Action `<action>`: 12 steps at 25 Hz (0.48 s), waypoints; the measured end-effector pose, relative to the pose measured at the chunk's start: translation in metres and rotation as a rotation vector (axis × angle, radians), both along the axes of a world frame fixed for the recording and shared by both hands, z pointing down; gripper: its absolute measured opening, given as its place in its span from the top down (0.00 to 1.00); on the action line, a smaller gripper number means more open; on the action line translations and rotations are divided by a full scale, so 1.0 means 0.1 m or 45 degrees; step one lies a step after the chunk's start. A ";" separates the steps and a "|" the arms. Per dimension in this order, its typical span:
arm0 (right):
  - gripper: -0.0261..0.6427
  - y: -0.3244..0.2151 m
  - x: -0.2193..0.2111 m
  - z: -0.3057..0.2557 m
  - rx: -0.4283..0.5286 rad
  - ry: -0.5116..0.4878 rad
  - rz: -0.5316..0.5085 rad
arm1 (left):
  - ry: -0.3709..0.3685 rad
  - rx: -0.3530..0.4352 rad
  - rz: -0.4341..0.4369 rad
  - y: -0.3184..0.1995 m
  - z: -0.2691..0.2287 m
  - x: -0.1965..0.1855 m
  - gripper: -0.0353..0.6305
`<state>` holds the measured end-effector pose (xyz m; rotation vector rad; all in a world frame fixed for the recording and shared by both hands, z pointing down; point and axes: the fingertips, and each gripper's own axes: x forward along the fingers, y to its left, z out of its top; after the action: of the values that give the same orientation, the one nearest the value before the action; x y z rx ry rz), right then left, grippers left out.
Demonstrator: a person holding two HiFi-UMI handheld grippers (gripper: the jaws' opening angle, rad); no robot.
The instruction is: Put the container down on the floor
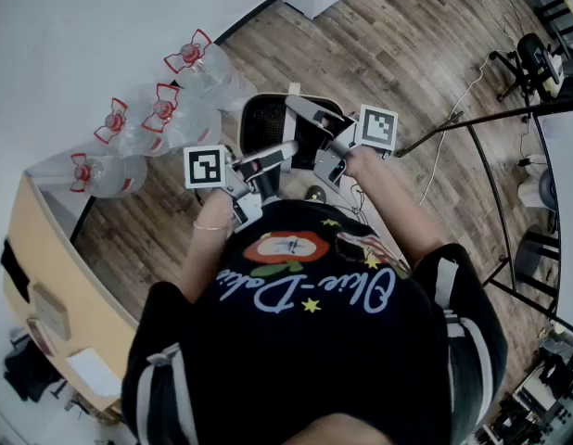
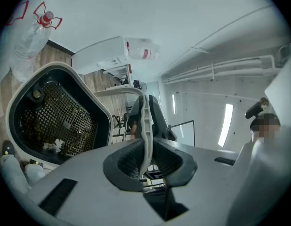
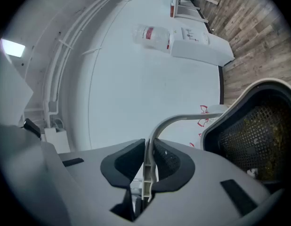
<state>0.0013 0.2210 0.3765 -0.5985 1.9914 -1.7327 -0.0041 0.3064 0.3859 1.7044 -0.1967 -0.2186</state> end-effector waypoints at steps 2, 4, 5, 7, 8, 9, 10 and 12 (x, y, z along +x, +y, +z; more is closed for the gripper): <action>0.89 -0.01 0.01 0.00 0.004 0.006 0.000 | -0.003 0.009 0.000 -0.01 -0.01 0.01 0.87; 0.89 -0.01 0.03 -0.01 0.007 0.007 -0.001 | -0.003 0.012 0.001 -0.02 -0.01 0.02 0.87; 0.89 -0.01 0.04 -0.01 0.008 0.007 -0.002 | -0.003 0.014 0.003 -0.01 -0.01 0.03 0.87; 0.89 0.00 0.06 0.00 0.007 0.009 -0.001 | -0.009 0.019 0.005 0.00 -0.01 0.05 0.87; 0.89 0.01 0.07 0.00 0.007 0.009 0.000 | -0.013 0.019 0.005 0.01 0.00 0.06 0.87; 0.89 0.02 0.08 0.00 0.007 0.008 0.001 | -0.015 0.017 0.004 0.01 0.00 0.06 0.87; 0.89 0.02 0.08 0.00 0.007 0.004 0.001 | -0.014 0.018 0.004 0.02 0.00 0.07 0.87; 0.89 0.04 0.10 0.01 0.005 -0.003 0.002 | -0.016 0.022 0.004 0.03 0.01 0.09 0.87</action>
<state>0.0110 0.2245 0.3772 -0.5962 1.9918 -1.7278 0.0050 0.3092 0.3873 1.7232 -0.2017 -0.2082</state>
